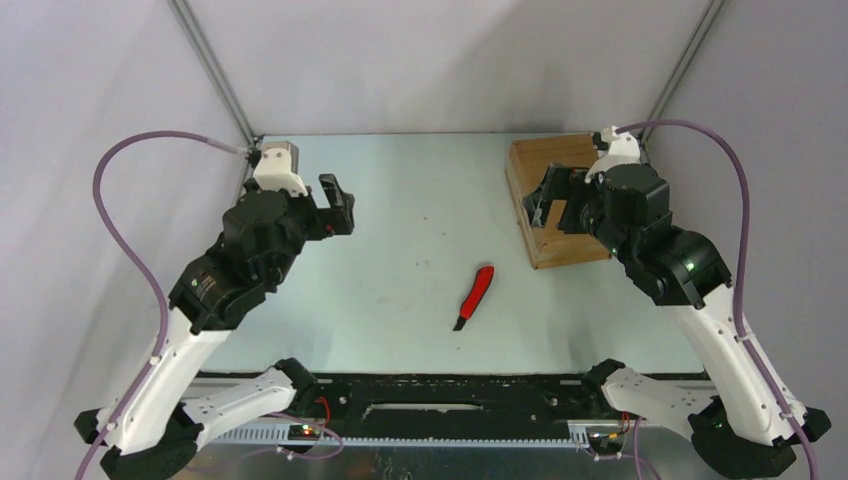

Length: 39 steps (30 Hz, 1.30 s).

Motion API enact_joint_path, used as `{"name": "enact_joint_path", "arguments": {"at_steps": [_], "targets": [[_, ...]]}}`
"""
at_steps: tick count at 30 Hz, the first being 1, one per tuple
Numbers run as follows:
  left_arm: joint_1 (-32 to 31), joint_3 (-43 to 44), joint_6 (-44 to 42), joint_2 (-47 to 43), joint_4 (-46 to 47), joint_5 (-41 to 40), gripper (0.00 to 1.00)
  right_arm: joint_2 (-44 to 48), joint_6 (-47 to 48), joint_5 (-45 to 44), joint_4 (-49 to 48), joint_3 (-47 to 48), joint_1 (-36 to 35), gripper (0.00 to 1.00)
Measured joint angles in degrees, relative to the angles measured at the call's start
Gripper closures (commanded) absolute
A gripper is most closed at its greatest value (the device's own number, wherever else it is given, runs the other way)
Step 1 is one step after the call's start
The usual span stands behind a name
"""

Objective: Unpack the express box
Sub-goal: Move the express box to the center of the board.

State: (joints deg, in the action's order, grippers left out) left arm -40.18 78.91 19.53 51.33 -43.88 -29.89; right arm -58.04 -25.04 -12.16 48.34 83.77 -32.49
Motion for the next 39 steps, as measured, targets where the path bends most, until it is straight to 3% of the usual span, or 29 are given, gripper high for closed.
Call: {"name": "enact_joint_path", "arguments": {"at_steps": [11, 17, 19, 27, 34, 39], "targets": [[0.00, -2.51, 0.39, 0.11, 2.38, 1.79, 0.02, 0.76, -1.11, 0.44, 0.94, -3.78, 0.35, 0.00], [-0.55, -3.93, 0.90, 5.03, 4.61, 6.27, 0.02, 1.90, -1.90, 0.44, 1.36, -6.01, 2.86, 0.00], [-1.60, -4.94, 1.51, 7.43, 5.97, 7.89, 0.02, 1.92, -2.03, 0.92, 1.66, -6.51, 6.62, 0.00], [-5.33, -2.95, 4.96, 23.06, 11.72, 14.14, 0.02, -2.58, -4.44, 9.60, -0.85, -10.93, 35.74, 0.00], [-5.11, 9.79, 8.57, 38.99, 14.23, 20.33, 0.02, -13.90, -4.98, 17.90, -9.42, -11.06, 49.79, 0.00], [-3.32, 21.11, 12.44, 48.63, 14.64, 27.76, 0.02, -24.41, -5.44, 23.87, -18.40, -11.37, 55.32, 0.00]]}}
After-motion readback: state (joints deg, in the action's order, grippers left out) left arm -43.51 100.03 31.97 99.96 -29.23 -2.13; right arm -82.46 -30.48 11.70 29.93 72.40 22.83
